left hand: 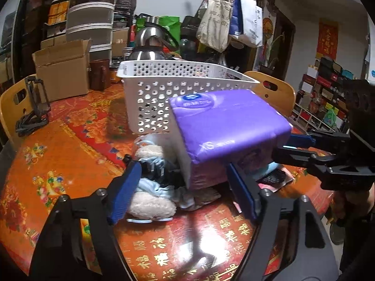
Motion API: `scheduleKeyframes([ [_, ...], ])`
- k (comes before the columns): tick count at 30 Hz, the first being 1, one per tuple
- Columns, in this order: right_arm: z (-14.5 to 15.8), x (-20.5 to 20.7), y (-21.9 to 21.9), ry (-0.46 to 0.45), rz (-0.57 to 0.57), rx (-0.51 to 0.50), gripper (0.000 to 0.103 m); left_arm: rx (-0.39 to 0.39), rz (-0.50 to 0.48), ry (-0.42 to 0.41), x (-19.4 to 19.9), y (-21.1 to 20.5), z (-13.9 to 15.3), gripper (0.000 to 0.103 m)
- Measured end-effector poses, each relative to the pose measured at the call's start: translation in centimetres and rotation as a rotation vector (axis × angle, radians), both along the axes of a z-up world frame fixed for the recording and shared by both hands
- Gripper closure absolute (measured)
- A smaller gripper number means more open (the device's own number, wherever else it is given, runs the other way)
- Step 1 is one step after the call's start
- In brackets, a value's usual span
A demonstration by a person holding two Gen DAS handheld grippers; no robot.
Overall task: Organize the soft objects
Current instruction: 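Close both tools on opposite sides of the purple tissue pack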
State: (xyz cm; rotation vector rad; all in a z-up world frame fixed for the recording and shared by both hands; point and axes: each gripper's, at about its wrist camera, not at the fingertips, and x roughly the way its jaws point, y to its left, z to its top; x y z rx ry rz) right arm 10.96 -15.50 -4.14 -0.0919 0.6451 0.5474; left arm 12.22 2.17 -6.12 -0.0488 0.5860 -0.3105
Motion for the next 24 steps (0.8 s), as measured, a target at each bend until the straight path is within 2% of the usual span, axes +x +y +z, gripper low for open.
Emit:
scheduleKeyframes([
  [2,0.1,-0.1,0.2,-0.008,0.012,-0.005,0.061,-0.001,-0.018,-0.003,0.0,-0.4,0.1,0.037],
  [6,0.2,0.3,0.8,-0.016,0.034,-0.017,0.069,-0.032,-0.079,0.023,0.7,-1.4,-0.1,0.056],
  [12,0.3,0.4,1.0,-0.023,0.021,-0.038,0.072,-0.092,-0.067,0.033,0.8,-0.9,0.2,0.060],
  [20,-0.1,0.0,1.3,-0.042,-0.012,-0.047,0.072,-0.081,-0.027,0.046,0.2,-1.6,0.3,0.060],
  [24,0.0,-0.6,1.7,-0.073,-0.030,-0.066,0.072,-0.050,-0.009,0.017,-0.8,-2.2,0.8,0.060],
])
